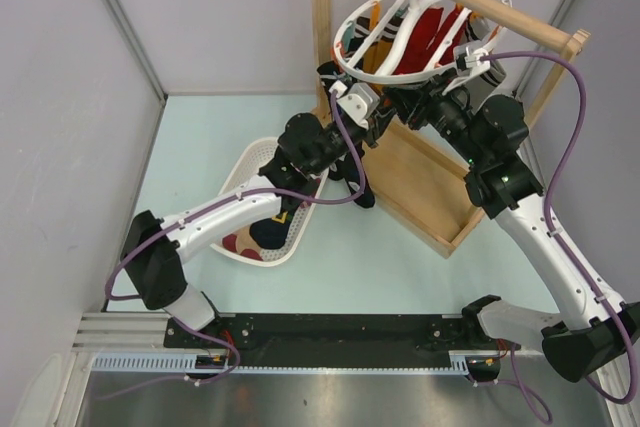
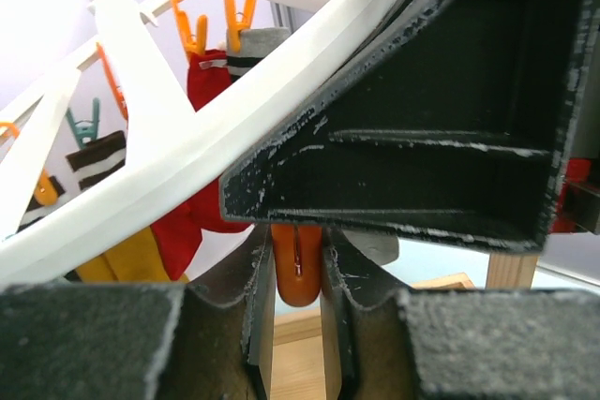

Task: Clip the socks to the hanger
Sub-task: Open the clamp at the hanger.

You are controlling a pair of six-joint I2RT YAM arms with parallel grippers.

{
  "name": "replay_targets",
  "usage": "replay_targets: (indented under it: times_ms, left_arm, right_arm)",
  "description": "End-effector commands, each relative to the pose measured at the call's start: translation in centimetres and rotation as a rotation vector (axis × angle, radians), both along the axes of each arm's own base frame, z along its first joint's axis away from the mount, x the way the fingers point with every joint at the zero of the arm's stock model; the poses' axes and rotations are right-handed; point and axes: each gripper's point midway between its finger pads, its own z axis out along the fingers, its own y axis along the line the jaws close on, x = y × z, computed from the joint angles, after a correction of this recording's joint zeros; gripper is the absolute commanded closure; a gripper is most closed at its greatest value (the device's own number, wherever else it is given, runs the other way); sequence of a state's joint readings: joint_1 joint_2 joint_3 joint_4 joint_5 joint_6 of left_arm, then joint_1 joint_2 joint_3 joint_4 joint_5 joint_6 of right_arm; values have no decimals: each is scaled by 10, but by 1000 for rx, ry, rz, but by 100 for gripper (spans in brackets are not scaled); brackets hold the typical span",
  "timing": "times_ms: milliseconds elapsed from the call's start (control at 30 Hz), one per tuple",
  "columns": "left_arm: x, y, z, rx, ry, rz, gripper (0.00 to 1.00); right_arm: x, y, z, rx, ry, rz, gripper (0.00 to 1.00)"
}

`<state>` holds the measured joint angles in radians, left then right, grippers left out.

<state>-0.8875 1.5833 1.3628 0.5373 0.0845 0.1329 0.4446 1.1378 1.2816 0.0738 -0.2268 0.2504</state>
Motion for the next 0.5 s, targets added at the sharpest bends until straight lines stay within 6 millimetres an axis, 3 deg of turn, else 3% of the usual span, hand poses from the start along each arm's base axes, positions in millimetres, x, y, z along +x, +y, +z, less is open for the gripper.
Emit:
replay_targets:
  times_ms: [0,200,300,333,433,467]
  left_arm:
    - [-37,-6,12,-1,-49,-88,84]
    - [-39,2,16,-33,-48,-73,69]
    - [-40,12,20,-64,-49,-54,53]
    - [-39,17,22,-72,-47,-43,43]
    - [-43,35,26,-96,-33,-18,33]
    - [-42,39,19,-86,-8,-7,30]
  right_arm:
    - [-3,-8,36,50,-91,-31,81]
    - [-5,-9,36,58,-80,-31,89]
    - [-5,-10,35,55,-78,-36,90]
    - [-5,-10,35,54,-77,-37,90]
    - [-4,-10,33,48,-71,-42,89]
    - [-4,-11,32,44,-68,-44,90]
